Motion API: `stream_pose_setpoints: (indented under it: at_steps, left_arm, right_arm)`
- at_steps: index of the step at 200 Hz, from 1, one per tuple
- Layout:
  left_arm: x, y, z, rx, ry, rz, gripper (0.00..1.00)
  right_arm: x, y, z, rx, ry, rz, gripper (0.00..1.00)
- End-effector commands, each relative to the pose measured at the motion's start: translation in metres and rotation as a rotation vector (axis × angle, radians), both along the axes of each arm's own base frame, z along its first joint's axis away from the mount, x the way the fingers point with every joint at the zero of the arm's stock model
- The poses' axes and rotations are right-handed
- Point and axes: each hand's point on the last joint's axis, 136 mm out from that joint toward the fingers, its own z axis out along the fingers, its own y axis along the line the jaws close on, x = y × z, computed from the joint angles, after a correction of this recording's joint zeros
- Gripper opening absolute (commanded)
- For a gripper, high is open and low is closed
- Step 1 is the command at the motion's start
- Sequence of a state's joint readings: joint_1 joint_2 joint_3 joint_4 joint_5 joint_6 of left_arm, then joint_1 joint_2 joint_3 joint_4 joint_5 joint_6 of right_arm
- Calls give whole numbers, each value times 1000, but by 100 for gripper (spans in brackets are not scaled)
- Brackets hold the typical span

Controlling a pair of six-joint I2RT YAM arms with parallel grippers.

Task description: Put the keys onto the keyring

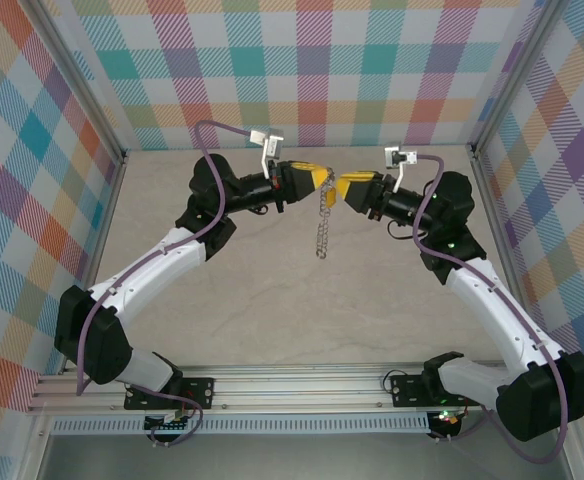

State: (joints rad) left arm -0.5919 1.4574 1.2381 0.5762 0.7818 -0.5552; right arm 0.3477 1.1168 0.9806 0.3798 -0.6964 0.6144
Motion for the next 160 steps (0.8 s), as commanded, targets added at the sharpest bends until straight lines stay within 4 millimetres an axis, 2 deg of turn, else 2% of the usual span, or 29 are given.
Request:
stream_pose_setpoints:
  at_steps: [1, 65, 120, 141, 160]
  left_arm:
    - [-12, 1, 15, -43, -52, -31, 0]
    - [-12, -1, 15, -38, -46, -44, 0]
    - [-11, -4, 12, -31, -41, -53, 0]
    - [-11, -5, 12, -28, -38, -55, 0]
    - [-12, -6, 12, -28, -38, -56, 0]
  right_arm:
    - [-11, 0, 25, 48, -90, 46, 33]
    - [-4, 6, 26, 68, -86, 78, 32]
    - [0, 8, 27, 74, -86, 86, 27]
    - [-1, 9, 26, 72, -85, 88, 21]
    - [-1, 9, 26, 69, -86, 93, 11]
